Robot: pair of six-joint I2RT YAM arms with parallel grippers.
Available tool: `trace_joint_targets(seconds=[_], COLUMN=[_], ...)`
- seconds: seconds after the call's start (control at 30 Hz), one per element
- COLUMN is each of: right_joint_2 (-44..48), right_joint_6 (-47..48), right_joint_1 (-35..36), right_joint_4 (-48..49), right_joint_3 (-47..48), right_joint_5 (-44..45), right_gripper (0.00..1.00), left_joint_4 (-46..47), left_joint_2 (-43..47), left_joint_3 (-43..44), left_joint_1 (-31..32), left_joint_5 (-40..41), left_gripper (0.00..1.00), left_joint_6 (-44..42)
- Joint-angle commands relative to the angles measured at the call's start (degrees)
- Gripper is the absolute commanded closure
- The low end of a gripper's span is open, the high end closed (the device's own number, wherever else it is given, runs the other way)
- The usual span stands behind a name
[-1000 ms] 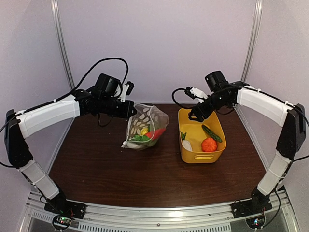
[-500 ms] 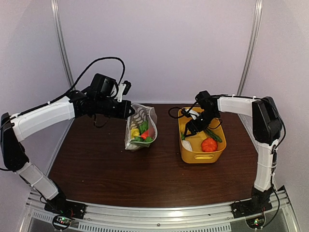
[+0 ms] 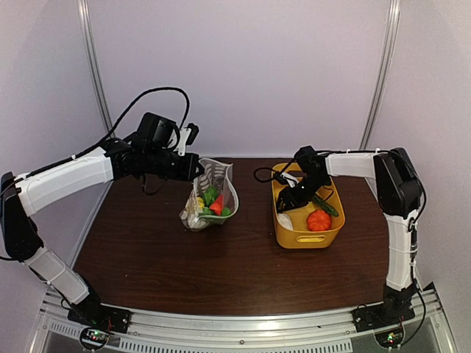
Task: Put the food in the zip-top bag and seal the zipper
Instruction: Adjust the fake vegetable in the bin.
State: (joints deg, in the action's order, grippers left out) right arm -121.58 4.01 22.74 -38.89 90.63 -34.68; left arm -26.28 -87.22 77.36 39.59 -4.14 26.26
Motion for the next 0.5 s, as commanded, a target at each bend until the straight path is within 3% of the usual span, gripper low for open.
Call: trace_joint_targets(seconds=[0.0,0.07,0.23,0.47], right_joint_2=[-1.3,-1.8,-0.9,4.2], right_joint_6=[-2.0,-2.2,-1.7,1.3], right_joint_1=[0.2,0.2,0.2,-1.7], right_joint_4=[2.5,2.7,2.6,1.0], right_joint_3=[0.8,1.2,1.8,3.1], right_joint_5=[-1.8,-2.2,-2.1,2.6], right_gripper=[0.55,0.64,0.98,1.00], left_joint_4=[0.9,0.5,0.4,0.5], left_joint_2=[0.6,0.3,0.4,0.2], left_joint_3=[0.7,1.2,1.1,1.3], left_joint_1=[-0.2,-0.2,-0.2,-0.2], left_joint_5=[0.9,0.8,0.7,0.4], left_gripper=[1.00,1.00,1.00,1.00], left_joint_6=[0.4,0.4,0.8,0.9])
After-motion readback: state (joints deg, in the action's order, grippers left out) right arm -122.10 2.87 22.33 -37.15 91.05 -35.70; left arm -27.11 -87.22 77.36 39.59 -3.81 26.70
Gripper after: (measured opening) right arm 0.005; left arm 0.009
